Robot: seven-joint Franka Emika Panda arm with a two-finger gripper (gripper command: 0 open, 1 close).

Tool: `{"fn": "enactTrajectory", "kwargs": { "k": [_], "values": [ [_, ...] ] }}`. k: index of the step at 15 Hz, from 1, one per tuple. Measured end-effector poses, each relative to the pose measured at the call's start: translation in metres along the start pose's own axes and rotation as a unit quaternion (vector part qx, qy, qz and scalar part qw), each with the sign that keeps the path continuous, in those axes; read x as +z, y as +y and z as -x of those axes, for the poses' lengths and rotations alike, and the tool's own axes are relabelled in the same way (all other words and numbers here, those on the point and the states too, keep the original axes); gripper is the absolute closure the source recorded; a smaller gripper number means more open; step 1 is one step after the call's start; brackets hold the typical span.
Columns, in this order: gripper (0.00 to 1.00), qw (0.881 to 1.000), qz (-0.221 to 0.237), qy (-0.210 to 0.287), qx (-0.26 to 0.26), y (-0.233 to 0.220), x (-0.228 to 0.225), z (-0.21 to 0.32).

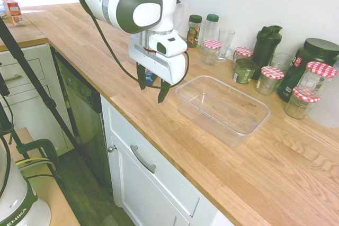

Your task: Put the protein bar into the container

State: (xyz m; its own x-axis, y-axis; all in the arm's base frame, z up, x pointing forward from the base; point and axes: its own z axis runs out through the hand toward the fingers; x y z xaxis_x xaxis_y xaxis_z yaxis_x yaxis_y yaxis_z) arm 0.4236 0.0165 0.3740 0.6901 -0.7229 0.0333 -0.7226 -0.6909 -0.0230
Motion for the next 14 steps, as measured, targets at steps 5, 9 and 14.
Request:
{"fn": "enactTrajectory", "kwargs": {
  "k": [5,9,14],
  "values": [
    [0.0,1.0,0.001,0.005,-0.011,-0.015,-0.019,0.001],
    [0.0,0.997,0.004,0.028,-0.07,-0.063,-0.062,0.019],
    [0.0,0.99,0.032,0.056,-0.122,-0.136,-0.06,0.03]
  ]
}}
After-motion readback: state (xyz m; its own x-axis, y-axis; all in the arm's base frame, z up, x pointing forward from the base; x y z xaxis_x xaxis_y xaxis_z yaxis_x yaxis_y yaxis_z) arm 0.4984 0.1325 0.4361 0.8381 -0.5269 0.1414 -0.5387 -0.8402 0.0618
